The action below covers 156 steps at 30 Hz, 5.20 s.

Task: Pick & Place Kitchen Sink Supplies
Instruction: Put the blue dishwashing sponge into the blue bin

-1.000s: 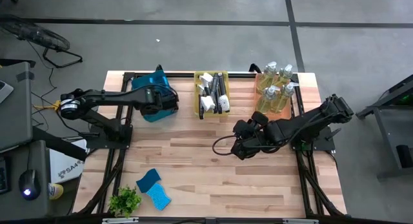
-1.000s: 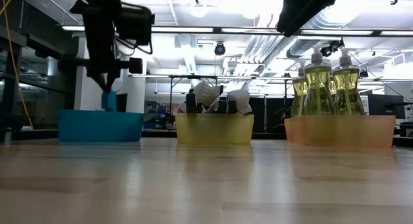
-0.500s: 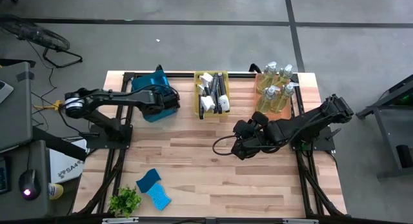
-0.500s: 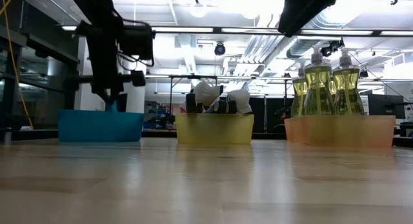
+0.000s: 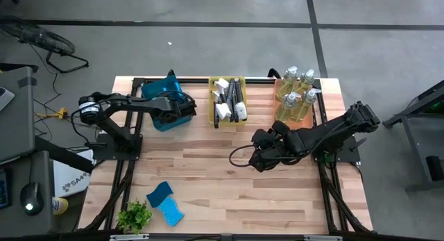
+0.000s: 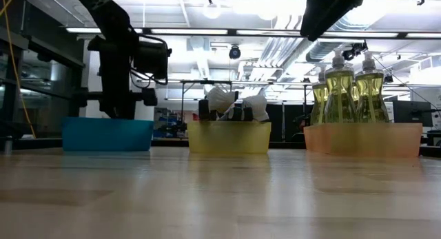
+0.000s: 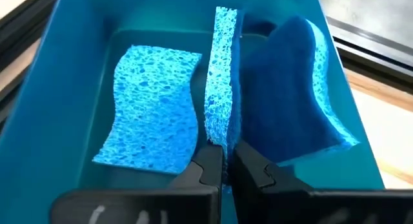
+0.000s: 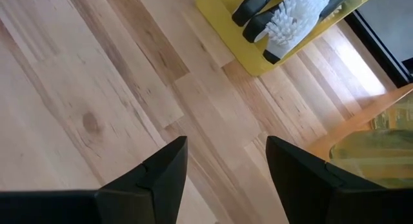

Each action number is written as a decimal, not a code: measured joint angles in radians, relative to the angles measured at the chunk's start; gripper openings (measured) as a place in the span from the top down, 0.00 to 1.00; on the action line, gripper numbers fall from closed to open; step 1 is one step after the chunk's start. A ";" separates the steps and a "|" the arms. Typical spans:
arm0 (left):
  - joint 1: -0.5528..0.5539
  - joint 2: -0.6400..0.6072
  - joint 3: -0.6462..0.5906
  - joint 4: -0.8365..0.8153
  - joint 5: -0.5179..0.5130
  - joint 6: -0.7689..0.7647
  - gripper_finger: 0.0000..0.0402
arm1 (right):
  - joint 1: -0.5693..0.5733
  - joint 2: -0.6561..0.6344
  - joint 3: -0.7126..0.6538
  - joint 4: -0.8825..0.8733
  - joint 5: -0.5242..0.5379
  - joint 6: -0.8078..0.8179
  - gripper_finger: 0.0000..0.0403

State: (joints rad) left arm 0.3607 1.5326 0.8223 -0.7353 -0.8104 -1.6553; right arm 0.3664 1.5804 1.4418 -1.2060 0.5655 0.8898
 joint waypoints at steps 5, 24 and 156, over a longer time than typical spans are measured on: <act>0.000 0.010 0.000 0.012 -0.017 0.001 0.97 | 0.000 0.000 0.000 -0.005 0.000 0.004 0.49; 0.000 0.084 0.000 0.055 -0.010 0.054 0.77 | 0.000 0.001 0.000 -0.010 0.003 0.000 0.49; -0.972 -0.074 -0.061 0.040 0.951 0.192 0.48 | 0.276 0.001 0.000 0.016 0.056 0.104 0.49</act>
State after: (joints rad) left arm -0.6113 1.4584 0.7616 -0.6950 0.1402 -1.4630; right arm 0.6426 1.5810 1.4418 -1.1896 0.6216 0.9943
